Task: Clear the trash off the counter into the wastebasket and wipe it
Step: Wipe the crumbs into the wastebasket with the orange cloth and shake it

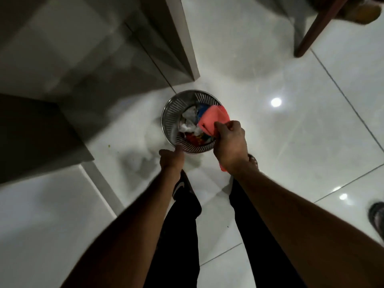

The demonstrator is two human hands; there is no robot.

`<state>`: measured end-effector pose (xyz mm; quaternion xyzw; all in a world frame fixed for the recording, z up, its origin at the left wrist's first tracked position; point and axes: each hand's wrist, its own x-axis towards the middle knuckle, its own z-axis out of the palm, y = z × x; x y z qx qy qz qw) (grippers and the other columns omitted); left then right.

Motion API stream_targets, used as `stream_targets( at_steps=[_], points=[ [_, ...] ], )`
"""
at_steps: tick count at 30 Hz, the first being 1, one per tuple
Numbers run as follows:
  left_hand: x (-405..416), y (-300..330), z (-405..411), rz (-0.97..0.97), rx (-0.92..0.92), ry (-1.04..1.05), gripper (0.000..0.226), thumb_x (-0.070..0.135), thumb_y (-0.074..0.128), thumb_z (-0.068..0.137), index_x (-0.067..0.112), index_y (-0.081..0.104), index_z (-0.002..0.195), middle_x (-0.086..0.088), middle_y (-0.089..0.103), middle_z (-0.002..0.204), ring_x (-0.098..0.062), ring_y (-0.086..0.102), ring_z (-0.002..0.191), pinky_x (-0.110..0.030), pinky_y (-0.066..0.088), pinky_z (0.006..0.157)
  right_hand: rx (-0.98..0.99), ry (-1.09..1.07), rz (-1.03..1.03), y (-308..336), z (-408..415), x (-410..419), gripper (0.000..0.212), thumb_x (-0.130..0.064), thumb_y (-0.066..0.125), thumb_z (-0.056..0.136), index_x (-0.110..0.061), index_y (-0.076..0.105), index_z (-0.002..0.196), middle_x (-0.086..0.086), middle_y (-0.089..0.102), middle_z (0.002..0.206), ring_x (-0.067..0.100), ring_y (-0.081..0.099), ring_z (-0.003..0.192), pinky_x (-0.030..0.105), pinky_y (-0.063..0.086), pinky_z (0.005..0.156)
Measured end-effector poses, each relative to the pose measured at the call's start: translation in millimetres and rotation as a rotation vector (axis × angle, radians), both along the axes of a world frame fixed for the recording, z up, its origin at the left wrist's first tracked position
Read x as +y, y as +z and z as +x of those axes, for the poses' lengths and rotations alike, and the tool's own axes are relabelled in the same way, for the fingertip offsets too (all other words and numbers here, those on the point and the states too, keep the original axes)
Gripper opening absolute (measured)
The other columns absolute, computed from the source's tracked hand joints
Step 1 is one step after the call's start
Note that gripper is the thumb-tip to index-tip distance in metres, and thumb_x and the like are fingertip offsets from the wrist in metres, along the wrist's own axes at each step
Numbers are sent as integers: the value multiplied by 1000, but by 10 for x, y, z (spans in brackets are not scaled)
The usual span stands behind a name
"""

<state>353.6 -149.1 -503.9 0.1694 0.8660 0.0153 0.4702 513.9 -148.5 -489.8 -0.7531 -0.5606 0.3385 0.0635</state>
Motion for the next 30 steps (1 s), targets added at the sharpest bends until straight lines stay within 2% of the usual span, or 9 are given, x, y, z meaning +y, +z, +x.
stream_targets(
  at_steps=[4, 8, 10, 14, 18, 21, 25, 27, 30],
  points=[
    [86, -202, 30, 60, -418, 290, 35, 10, 40, 97, 2, 54, 129, -17, 71, 102, -33, 72, 87, -41, 61, 74, -81, 27, -31, -172, -162, -115, 47, -19, 60, 85, -13, 48, 129, 22, 40, 123, 42, 48, 101, 47, 54, 76],
    [205, 81, 152, 140, -430, 323, 30, 10, 45, 98, -1, 61, 120, -18, 73, 91, -28, 72, 69, -34, 63, 52, -39, -113, -262, -7, -54, 41, 46, -17, 71, 81, -6, 54, 122, 20, 52, 116, 37, 62, 94, 42, 59, 79],
    [248, 415, 192, 154, -412, 334, 29, 13, 44, 100, -1, 60, 119, -21, 72, 93, -28, 71, 66, -31, 61, 46, -44, -114, -210, 293, 25, 141, 36, -19, 65, 84, -7, 58, 118, 21, 59, 106, 39, 64, 88, 37, 55, 74],
    [210, 1435, 141, 161, -435, 491, 27, 11, 42, 100, -1, 60, 116, -26, 70, 106, -36, 70, 78, -32, 60, 44, -6, -16, -13, 1384, 2, 142, 40, -18, 65, 84, -19, 54, 123, 23, 54, 111, 44, 66, 81, 40, 53, 67],
    [185, 2521, 66, 245, -608, 646, 27, 9, 45, 97, 0, 64, 115, -21, 71, 99, -31, 70, 78, -30, 59, 47, 191, -97, 201, 2682, -1, 151, 44, -7, 62, 87, -21, 58, 129, 18, 42, 143, 40, 60, 112, 38, 52, 93],
    [229, 3150, 5, 256, -641, 709, 31, 6, 50, 94, -4, 62, 120, -25, 69, 114, -28, 70, 78, -29, 59, 46, 272, -193, 432, 3595, 27, 359, 33, -6, 51, 95, -15, 59, 126, 13, 57, 132, 29, 55, 121, 22, 38, 100],
    [225, 3783, -69, 277, -647, 763, 31, -1, 48, 91, -4, 61, 119, -27, 69, 114, -38, 70, 93, -36, 61, 51, 216, -119, 717, 4529, -66, 1006, 39, -9, 51, 93, -22, 52, 130, 11, 57, 134, 25, 56, 116, 35, 49, 93],
    [217, 4003, -113, 294, -647, 771, 33, -5, 46, 89, -4, 61, 118, -28, 71, 107, -42, 70, 94, -39, 62, 54, 67, 51, 726, 4710, -159, 1523, 48, -9, 51, 86, -21, 51, 133, 15, 52, 139, 34, 56, 118, 42, 50, 92],
    [247, 4206, -158, 325, -616, 736, 28, -3, 45, 92, 0, 62, 114, -28, 72, 100, -43, 71, 87, -41, 61, 54, -77, 321, 463, 4670, -407, 2173, 48, -8, 48, 90, -15, 51, 137, 20, 51, 139, 39, 51, 122, 47, 42, 101]
  ],
)
